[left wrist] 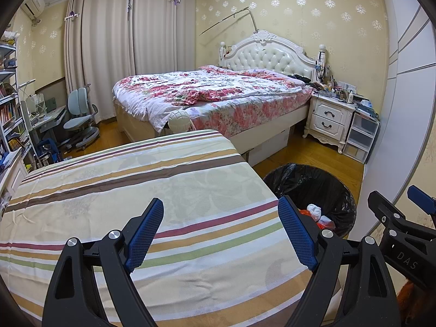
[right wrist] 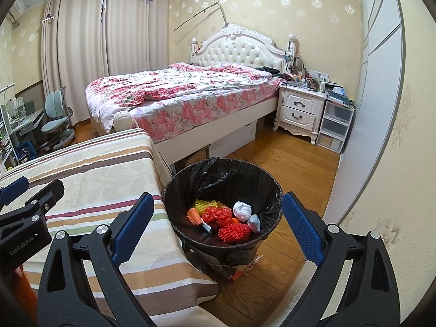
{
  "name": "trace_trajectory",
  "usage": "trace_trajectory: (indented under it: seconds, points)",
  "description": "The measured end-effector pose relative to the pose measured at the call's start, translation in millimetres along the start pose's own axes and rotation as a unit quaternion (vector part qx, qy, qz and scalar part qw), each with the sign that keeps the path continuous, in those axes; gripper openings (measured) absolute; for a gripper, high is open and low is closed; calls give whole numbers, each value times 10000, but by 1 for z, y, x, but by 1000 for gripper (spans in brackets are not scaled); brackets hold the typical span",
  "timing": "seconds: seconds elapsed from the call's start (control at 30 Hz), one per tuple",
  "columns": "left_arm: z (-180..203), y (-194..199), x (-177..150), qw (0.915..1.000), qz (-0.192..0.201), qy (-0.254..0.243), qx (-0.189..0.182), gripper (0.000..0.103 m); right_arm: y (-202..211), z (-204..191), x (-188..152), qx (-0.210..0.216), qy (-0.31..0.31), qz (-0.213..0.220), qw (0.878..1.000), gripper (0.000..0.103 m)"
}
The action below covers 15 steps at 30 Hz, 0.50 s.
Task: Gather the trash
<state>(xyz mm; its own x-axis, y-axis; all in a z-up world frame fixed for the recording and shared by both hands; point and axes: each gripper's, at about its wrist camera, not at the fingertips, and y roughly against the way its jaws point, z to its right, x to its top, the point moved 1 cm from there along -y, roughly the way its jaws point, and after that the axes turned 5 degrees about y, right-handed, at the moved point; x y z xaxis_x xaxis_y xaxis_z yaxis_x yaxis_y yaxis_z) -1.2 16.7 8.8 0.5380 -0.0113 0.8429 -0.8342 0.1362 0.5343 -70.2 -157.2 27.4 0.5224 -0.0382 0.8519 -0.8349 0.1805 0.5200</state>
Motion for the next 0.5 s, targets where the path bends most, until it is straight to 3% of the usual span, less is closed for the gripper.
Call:
trace_trajectory:
  seconds: [0.5]
  points:
    - [1,1,-2,10000,-31,18,-29,83,0,0,0,0,-3,0,10000,93]
